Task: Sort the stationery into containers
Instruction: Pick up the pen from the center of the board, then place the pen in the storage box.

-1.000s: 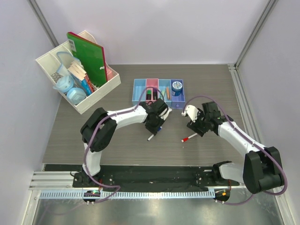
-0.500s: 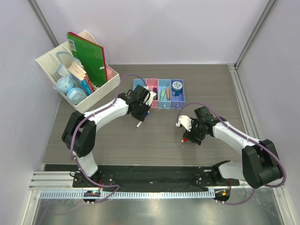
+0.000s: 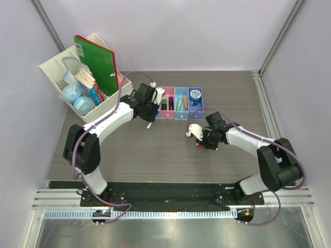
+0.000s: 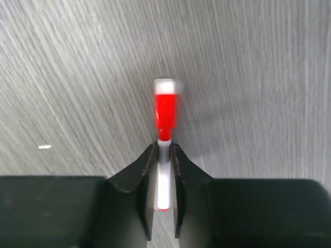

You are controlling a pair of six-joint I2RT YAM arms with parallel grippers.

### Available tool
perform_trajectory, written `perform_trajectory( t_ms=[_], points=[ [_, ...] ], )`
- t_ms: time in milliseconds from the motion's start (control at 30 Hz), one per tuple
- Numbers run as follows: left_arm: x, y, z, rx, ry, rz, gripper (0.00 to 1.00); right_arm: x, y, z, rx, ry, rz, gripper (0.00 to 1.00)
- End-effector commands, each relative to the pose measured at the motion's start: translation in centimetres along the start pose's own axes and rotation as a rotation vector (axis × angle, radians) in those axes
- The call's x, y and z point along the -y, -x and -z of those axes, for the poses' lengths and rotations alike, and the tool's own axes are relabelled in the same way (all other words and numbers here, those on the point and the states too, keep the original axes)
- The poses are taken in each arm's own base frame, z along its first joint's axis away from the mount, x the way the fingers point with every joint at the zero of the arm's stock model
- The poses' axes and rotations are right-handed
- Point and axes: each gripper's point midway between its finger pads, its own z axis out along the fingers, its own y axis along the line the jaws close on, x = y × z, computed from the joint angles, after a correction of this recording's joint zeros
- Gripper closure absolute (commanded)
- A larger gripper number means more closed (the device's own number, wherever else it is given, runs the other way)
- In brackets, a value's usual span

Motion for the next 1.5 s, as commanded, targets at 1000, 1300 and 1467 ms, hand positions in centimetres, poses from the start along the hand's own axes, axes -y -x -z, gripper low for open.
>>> perform_trajectory(
  t_ms=[1000,1300,1467],
  points=[
    [-8.4,11.7,-5.9,0.163,0.131,0.067,1.00,1.6,13.0,13.1,0.470,-0.079,-0.111,0.99],
    [-9.4,10.6,-7.2,0.132,0.135,0.065,0.79,5.1,16.6,15.3,0.628,-0.210,-0.199,0.99],
    [-10.1,10.7,-7.0,0.144,0.141,0.080,0.50,8.2,18.8,15.8,0.702,-0.290,-0.272,0.99]
  ],
)
